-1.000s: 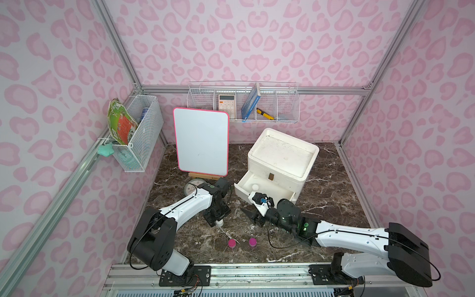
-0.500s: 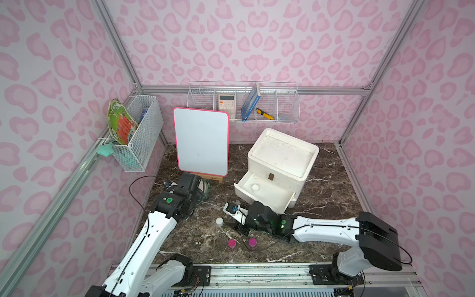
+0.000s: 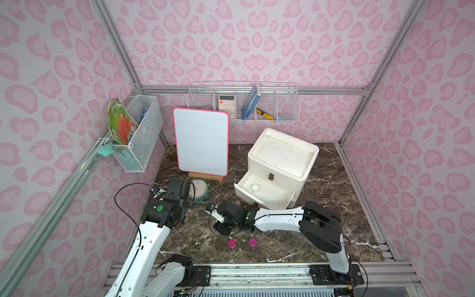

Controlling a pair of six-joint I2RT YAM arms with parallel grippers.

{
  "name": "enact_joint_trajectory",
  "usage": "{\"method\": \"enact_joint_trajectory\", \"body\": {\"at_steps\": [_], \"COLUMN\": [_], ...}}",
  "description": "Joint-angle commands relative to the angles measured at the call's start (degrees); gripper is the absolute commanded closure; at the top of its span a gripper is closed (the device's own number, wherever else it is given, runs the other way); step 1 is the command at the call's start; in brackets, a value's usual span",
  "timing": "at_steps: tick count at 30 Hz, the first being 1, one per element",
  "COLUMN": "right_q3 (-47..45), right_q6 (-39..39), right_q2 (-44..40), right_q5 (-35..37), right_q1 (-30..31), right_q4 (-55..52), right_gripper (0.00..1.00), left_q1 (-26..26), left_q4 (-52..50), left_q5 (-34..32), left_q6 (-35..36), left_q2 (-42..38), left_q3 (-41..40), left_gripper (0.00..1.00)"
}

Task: Put the paint cans in the drawer according to color
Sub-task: Pick up the paint can at the center of the board.

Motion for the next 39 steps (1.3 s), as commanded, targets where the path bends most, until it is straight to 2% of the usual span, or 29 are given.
{"method": "enact_joint_trajectory", "body": {"at_steps": [1, 8, 14, 17, 22, 25, 31, 35, 39], "right_q3": [2.88, 4.58, 4.91, 4.55, 4.45, 4.79, 3.89, 0.79, -5.98], "right_q6": [2.04, 3.01, 3.54, 3.54, 3.37, 2.96, 2.40, 3.03, 4.82], "right_q2": [1.45, 3.35, 3.87, 3.41, 1.27, -2.77, -17.83, -27.39, -33.72], "right_q5": [2.02, 2.86, 2.67, 2.73, 1.97, 2.25, 9.44, 13.20, 15.16], "right_q1": [0.09, -0.15, -0.19, -0.18, -0.15, -0.18, -2.07, -6.77, -11.63], "right_q4": [-2.75, -3.69, -5.10, -5.09, -5.29, -6.87, -15.86, -22.79, -24.12], "right_gripper": [0.40, 0.49, 0.52, 0.60, 0.80, 0.82, 0.82, 0.82, 0.82], "left_q1": [0.13, 0.22, 0.27, 0.23, 0.24, 0.30, 0.28, 0.23, 0.22], "left_q4": [0.03, 0.12, 0.13, 0.22, 0.07, 0.20, 4.12, 8.40, 11.79], "left_q5": [0.39, 0.48, 0.48, 0.48, 0.59, 0.48, 2.43, 6.54, 12.23], "left_q6": [1.09, 1.31, 1.36, 1.36, 1.53, 2.24, 5.29, 6.47, 9.17], "left_q2": [0.13, 0.02, 0.27, 0.46, 0.64, 0.45, -0.57, -0.46, 0.91], "left_q3": [0.03, -0.27, -0.26, -0.25, 0.16, 0.54, -0.28, -1.30, -1.39], "left_gripper": [0.23, 0.26, 0.28, 0.30, 0.31, 0.31, 0.31, 0.32, 0.32]}}
